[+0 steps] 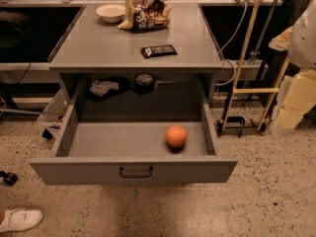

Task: Pick orange from top drawer and place on counter

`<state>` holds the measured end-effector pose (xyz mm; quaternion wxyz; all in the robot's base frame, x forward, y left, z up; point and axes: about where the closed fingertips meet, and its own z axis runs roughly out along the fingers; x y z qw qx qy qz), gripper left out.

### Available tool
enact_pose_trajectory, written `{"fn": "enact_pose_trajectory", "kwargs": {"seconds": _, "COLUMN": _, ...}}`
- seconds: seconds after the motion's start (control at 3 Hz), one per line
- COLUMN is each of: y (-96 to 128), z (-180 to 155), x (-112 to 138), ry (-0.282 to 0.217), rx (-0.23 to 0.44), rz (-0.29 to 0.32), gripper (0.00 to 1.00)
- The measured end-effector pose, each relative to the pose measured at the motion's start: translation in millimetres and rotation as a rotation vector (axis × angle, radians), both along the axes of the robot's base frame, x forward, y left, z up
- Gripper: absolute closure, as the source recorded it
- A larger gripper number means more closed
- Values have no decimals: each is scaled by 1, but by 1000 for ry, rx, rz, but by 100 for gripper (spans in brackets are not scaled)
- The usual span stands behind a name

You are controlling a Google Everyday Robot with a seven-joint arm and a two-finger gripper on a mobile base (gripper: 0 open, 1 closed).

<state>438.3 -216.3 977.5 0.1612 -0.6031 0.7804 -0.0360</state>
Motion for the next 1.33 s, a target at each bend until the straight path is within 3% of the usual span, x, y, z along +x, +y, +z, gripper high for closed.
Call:
{"fn": "enact_pose_trajectory", "kwargs": {"seconds": 0.67, "y": 11, "z": -6, "x": 10, "ry": -12, "rx": 18, "rz": 13, "gripper": 0}}
{"fn": "enact_pose_trajectory", "kwargs": {"seconds": 1.0, "y": 38, "z": -32, "x": 32, "ry": -1, "rx": 70, "rz": 54, "gripper": 0}}
{"fn": "enact_pose_trajectory", "kwargs": {"seconds": 1.33, "y": 38, "z": -32, "x": 32, "ry": -1, "rx": 70, "rz": 54, "gripper": 0}}
